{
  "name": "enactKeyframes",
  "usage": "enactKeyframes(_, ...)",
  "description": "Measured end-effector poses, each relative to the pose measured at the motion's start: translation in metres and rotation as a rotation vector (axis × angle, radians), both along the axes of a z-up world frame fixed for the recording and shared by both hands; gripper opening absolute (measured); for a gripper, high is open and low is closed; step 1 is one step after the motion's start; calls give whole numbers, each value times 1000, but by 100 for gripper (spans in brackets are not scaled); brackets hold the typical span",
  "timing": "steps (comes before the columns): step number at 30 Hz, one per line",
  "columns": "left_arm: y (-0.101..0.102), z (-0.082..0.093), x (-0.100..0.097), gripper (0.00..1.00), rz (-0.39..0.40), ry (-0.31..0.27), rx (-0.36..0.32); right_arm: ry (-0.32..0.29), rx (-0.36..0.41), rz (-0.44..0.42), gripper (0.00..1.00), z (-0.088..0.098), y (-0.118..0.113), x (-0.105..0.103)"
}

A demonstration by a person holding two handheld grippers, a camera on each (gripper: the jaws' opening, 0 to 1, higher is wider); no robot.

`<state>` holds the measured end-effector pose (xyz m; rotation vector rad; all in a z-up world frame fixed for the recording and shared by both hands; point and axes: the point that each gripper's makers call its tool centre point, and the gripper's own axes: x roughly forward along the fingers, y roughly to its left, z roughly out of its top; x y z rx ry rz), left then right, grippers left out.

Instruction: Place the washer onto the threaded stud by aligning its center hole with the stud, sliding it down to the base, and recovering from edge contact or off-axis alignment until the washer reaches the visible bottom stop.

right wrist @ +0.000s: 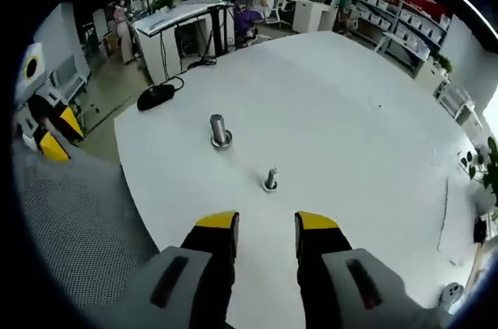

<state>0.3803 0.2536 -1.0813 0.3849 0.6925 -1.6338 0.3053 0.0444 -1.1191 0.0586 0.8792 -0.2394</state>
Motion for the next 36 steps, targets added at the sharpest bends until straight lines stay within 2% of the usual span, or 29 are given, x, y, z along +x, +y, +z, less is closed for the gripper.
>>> enactKeyframes(2,-2,2,4,17,18,2,-24,-48,8,-56,32,19,3,-17)
enactKeyframes(3,-3,2,7,17,29,4,-33,-63,13,-68,32,22,4,-19)
enactKeyframes(5,-5,7,13,18,66,18,-62,-148,22,-121,36,38,4,-36)
enactKeyframes(7,-6,12,17,18,91,17,-84,-182,19,-160,40,47,6,-52)
enactKeyframes(10,-7,13,23,19,117,13,-97,-198,43,-199,40,51,11,-77)
enactKeyframes(14,-7,16,29,20,152,0,-105,-267,85,-280,43,49,13,-110)
enactKeyframes(18,-4,19,38,20,197,-24,-126,-288,114,-289,47,50,31,-129)
enactKeyframes(21,-5,22,41,20,220,-30,-122,-388,206,-339,47,53,47,-129)
enactKeyframes(24,-3,24,44,20,238,-44,-131,-353,99,-283,45,54,42,-127)
enactKeyframes(25,-2,22,46,20,237,-56,-124,-419,76,-307,44,65,34,-123)
enactKeyframes(27,-3,20,50,20,238,-63,-109,-521,123,-366,44,75,28,-122)
enactKeyframes(28,-5,23,47,20,243,-58,-108,-511,137,-365,45,71,30,-124)
enactKeyframes(29,-6,28,41,20,246,-52,-111,-476,147,-358,46,62,31,-127)
enactKeyframes(31,-4,27,38,20,238,-71,-107,-438,168,-342,47,54,38,-126)
enactKeyframes(33,-6,26,36,20,236,-79,-92,-446,162,-310,46,56,41,-121)
enactKeyframes(36,-5,24,44,20,251,-78,-82,-437,160,-284,44,56,44,-116)
